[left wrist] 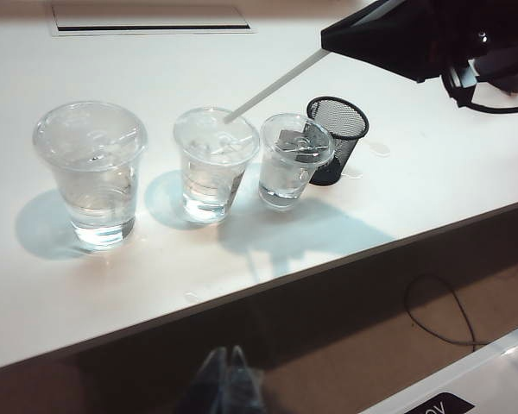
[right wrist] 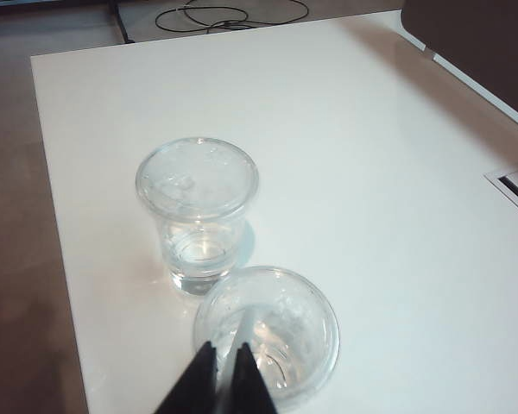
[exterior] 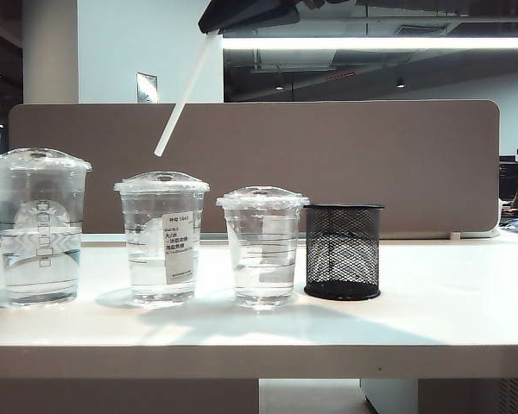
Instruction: Pick up the straw and insert it into the medium coffee cup.
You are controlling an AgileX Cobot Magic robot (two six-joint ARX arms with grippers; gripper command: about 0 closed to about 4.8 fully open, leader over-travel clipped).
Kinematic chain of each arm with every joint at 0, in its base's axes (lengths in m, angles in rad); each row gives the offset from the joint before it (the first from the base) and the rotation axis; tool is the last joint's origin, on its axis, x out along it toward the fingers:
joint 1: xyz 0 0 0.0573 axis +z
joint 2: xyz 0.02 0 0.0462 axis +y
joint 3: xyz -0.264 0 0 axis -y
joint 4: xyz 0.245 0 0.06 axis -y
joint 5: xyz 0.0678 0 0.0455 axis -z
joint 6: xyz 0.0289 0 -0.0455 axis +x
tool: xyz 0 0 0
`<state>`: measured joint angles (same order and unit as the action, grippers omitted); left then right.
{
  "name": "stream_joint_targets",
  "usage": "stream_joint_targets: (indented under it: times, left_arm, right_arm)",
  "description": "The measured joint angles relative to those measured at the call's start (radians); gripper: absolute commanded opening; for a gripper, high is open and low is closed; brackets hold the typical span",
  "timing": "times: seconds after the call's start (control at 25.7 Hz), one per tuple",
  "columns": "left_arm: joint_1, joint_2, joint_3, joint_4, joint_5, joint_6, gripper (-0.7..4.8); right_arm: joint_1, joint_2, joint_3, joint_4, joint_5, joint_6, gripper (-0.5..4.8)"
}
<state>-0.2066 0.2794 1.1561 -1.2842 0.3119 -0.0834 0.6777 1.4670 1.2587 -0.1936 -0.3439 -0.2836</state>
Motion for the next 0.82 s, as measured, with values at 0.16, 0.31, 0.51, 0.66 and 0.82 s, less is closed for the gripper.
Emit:
stream_joint_targets:
  times: [0.16,0.31,0.51,0.66,0.82]
  left_arm:
    - [0.0,0.0,0.0,0.0,0.0,0.0,-0.04]
    - [0.0,0.0,0.0,0.0,0.0,0.0,-0.04]
    - [0.0,0.0,0.0,0.0,0.0,0.0,-0.04]
    - [0.0,0.0,0.0,0.0,0.0,0.0,-0.04]
    - [0.0,0.0,0.0,0.0,0.0,0.0,-0.04]
  right_arm:
    - [0.0,0.0,0.0,-0.026,0.009,-0.002,0.4]
    - [0.0,0.0,0.0,-0.039,0.011,-0.002,0.4]
    - [0.002,0.0,0.0,-0.077,0.011,-0.002,0.4]
    - [0.003,0.0,0.0,-0.085,0.011,-0.002,0.4]
    - [0.003,0.0,0.0,-0.085,0.011,-0.002,0.4]
